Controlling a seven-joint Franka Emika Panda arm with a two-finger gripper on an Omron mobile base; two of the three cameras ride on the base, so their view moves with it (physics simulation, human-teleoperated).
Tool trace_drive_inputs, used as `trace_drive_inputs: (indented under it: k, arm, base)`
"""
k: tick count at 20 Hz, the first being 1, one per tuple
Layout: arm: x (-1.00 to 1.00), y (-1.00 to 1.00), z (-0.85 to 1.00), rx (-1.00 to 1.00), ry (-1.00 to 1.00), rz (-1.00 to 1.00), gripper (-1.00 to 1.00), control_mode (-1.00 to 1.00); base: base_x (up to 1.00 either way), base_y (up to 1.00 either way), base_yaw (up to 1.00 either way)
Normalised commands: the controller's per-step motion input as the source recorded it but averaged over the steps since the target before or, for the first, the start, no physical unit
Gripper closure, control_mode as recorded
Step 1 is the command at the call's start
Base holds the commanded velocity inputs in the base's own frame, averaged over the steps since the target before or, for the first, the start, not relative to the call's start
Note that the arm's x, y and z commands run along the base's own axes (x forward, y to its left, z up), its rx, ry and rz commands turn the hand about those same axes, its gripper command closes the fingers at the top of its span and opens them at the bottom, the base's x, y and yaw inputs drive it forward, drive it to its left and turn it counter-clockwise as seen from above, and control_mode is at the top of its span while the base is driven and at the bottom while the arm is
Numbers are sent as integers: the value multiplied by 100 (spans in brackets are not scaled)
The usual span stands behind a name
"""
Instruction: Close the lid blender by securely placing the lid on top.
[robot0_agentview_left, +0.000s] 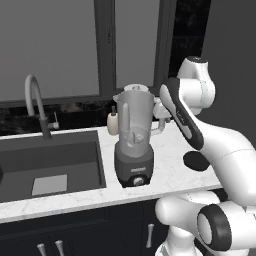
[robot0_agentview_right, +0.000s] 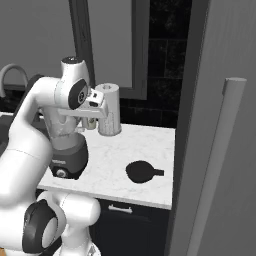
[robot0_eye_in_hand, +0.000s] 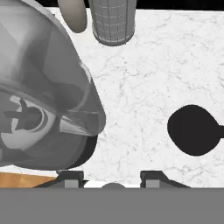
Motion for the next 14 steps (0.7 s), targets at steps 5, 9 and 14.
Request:
trace_drive_inputs:
  k: [5,9,14]
  arm:
    - [-27,-3,0,0,-3,0,-100,-100]
    - [-77,-17,-1,1,-6,-14,-100,-100]
    - [-65,-15,-3,0,0,-43,-100,-100]
  base:
    - [0,0,0]
    - [0,0,0]
    - [0,0,0]
